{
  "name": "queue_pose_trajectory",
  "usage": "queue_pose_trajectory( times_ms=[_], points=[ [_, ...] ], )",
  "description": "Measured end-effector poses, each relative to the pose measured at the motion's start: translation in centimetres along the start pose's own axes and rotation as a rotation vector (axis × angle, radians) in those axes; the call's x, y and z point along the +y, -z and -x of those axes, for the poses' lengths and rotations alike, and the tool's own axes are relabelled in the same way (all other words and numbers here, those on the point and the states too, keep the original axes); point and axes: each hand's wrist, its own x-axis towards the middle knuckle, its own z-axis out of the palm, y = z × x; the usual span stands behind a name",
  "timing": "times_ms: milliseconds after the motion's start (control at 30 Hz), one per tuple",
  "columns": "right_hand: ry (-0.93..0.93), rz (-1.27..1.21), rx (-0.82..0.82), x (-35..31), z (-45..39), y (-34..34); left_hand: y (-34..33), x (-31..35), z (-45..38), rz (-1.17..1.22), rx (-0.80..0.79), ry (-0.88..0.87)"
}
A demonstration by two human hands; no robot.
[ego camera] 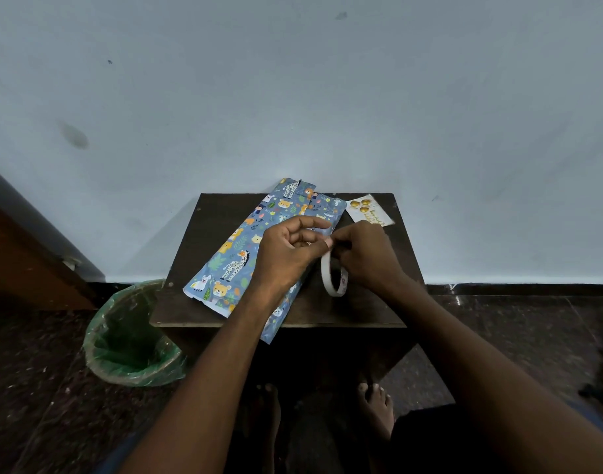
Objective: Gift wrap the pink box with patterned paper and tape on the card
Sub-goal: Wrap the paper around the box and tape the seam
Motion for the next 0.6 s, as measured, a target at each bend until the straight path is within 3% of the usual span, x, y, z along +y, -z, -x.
queue_pose_trajectory(
  times_ms=[300, 600],
  points=[
    [0.023, -0.123, 0.031, 0.0, -0.25, -0.36, 0.34, 0.3, -0.01, -0.069, 0.01, -0.127],
    [0.013, -0.141, 0.12, -0.57, -0.25, -0.37, 0.26, 0.23, -0.04, 0.054, 0.022, 0.016]
  ],
)
